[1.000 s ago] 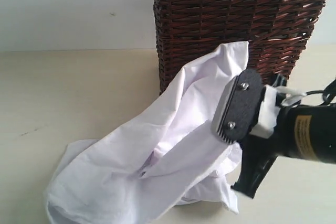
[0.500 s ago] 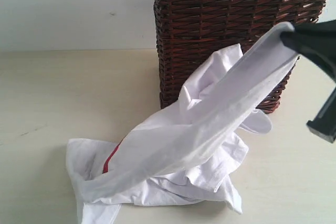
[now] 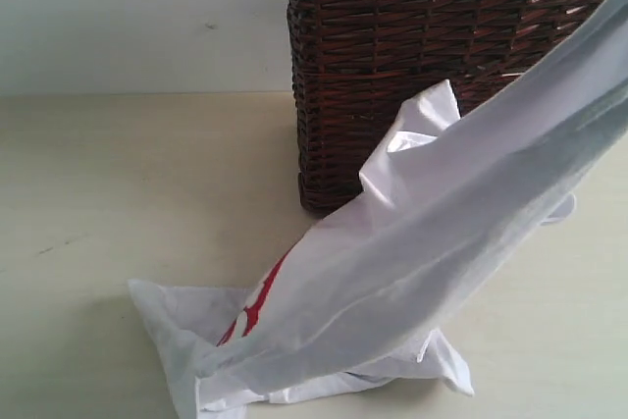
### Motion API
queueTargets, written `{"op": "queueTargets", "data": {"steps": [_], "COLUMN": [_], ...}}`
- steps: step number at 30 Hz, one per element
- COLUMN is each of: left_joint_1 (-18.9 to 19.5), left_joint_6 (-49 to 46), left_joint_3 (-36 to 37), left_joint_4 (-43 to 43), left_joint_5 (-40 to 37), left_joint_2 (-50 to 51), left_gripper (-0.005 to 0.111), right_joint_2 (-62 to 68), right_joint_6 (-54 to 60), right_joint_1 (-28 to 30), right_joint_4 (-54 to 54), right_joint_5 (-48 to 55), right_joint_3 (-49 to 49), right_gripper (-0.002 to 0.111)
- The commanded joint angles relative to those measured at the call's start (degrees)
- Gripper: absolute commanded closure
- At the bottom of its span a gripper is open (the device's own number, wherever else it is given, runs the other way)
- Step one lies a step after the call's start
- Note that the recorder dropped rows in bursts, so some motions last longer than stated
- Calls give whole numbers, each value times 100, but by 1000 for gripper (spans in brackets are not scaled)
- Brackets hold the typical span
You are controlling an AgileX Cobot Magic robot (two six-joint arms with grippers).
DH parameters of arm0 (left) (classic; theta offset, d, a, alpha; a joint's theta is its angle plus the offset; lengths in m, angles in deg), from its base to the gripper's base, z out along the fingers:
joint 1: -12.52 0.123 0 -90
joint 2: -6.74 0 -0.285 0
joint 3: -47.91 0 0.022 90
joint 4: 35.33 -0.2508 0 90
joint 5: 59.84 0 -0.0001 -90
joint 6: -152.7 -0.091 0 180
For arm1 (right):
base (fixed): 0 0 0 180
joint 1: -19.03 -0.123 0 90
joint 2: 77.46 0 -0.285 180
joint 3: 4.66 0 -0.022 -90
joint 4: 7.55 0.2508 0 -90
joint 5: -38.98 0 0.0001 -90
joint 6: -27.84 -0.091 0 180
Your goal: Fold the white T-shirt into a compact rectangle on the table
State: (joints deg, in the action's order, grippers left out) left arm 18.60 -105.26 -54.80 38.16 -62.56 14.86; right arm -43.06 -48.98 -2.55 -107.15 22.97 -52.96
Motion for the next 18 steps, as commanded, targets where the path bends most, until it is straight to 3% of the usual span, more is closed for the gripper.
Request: {"op": "queueTargets", "data": {"steps": [1,7,9,11,14,18], "left_joint_1": [16,16,16,16,16,16], "left_joint_6": [20,20,20,20,20,20], "left_joint_3": [-7,-7,-7,-7,-7,-7], "left_joint_4": [44,44,44,44,44,44], "left_joint_5": [-7,-7,-7,-7,-7,-7], "left_joint_2": [-33,-33,-33,-33,-33,-33], "left_gripper": [107,107,107,107,107,107], "right_joint_2": [-105,-2,-2,-2,-2,-2], "right_joint_6": [18,1582,2469,3671,5915,9408], "right_joint_1": [37,37,37,37,37,37], "right_joint_4": [-34,-34,572,1756,4403,7385], "right_joint_5": [422,3234,3646,3775,4032,5072], "right_joint_3": [-56,-643,-928,-1158,-1460,-1631], "right_gripper": [108,108,108,108,108,108]}}
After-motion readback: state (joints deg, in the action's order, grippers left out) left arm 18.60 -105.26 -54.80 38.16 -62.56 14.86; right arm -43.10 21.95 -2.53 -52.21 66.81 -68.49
